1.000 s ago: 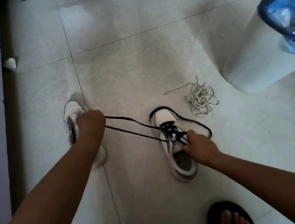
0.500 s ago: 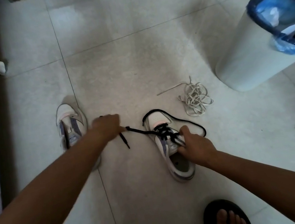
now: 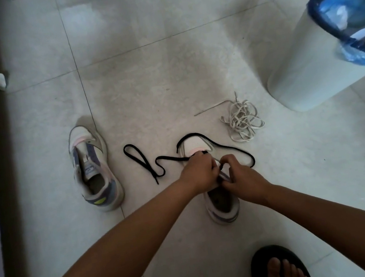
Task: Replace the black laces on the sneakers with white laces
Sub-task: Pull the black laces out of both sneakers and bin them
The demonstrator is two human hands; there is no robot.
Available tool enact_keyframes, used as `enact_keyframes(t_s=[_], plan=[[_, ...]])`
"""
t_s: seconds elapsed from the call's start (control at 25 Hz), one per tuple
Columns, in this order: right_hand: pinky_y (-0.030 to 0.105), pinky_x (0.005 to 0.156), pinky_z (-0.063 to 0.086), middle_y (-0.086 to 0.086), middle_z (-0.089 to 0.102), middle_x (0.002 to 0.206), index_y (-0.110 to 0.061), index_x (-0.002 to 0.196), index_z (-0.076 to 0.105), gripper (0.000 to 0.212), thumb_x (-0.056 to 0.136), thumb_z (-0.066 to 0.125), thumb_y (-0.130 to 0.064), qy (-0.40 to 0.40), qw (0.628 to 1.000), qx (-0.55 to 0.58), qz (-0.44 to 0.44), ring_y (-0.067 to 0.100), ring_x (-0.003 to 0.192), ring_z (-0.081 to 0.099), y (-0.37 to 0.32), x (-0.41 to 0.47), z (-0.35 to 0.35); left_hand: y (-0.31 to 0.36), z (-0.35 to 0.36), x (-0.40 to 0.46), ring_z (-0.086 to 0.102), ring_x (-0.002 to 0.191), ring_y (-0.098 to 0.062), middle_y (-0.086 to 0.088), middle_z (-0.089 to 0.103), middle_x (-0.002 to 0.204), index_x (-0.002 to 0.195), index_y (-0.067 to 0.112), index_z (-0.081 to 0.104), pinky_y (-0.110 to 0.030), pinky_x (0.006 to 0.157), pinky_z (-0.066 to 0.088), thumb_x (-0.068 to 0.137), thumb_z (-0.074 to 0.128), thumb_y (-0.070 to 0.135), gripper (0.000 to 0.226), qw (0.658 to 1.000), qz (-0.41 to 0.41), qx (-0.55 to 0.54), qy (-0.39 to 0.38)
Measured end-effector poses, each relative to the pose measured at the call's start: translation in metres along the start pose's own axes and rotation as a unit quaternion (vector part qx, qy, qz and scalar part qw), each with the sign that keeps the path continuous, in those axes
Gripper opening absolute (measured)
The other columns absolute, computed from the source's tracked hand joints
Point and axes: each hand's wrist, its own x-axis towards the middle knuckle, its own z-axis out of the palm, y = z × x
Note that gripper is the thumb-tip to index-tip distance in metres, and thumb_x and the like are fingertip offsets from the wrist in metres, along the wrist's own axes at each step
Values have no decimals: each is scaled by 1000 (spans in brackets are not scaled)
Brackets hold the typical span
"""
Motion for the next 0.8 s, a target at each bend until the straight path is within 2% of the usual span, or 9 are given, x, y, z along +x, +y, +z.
enact_keyframes(t_s=[0.08,0.16,0.32,0.4,0.48,0.6,0.68,0.76,0.8], plan=[[31,57,37,-6,50,69,-21,108,38,33,86,60,-32,-33,999,11,10,15,62,50,0,4,-6,-2,-3,0,49,105,-29,-19,54,108,95,-2,57,-41,89,42,92,48,17,21,1000,10,-10,-23],[30,60,37,4,55,82,-22,97,41,30,83,64,-34,-65,998,-8,13,19,71,50,-1,9,-15,-5,-5,-5,46,109,-27,-17,50,113,97,2,55,-36,92,39,93,48,15,15,999,13,-32,-31],[34,83,42,2,41,100,-26,83,46,34,73,74,-43,-90,989,-107,-37,20,97,41,-4,12,-29,-11,-3,-19,44,109,-22,-8,48,116,105,9,53,-31,89,36,90,53,17,17,998,66,-10,7],[34,79,43,-1,44,95,-27,77,43,37,72,73,-48,-115,985,-123,-36,20,94,44,-5,11,-29,-13,0,-23,40,112,-19,-4,47,120,115,14,52,-31,92,33,87,57,23,30,995,95,12,3],[28,62,41,-3,51,83,-26,78,40,40,74,73,-49,-168,982,-86,17,17,77,51,-6,9,-29,-13,4,-24,35,117,-20,-3,43,126,124,19,51,-33,97,31,87,59,30,39,995,86,42,-22],[26,52,43,3,56,80,-19,95,42,46,73,78,-38,-240,964,-30,111,13,57,50,-12,2,-40,-11,7,-22,34,121,-24,-3,40,132,128,22,48,-37,99,33,87,59,31,44,994,66,88,-15],[33,56,47,8,57,86,-16,100,46,40,77,77,-23,-223,971,-27,87,14,55,51,-20,0,-55,-10,4,-23,33,123,-24,-3,39,133,130,24,46,-36,100,30,85,61,30,48,995,58,78,-24],[36,59,46,8,63,82,-18,95,54,26,79,73,-13,-157,982,99,10,12,56,55,-38,0,-74,-4,-2,-26,34,120,-19,-2,41,128,123,28,53,-35,101,31,82,64,28,42,997,55,-11,-45],[34,63,48,3,67,80,-20,94,59,20,81,71,-12,-116,974,193,-36,10,61,59,-49,0,-84,1,-8,-30,40,114,-14,-2,47,122,111,27,60,-33,99,36,82,66,23,30,992,62,-99,-45]])
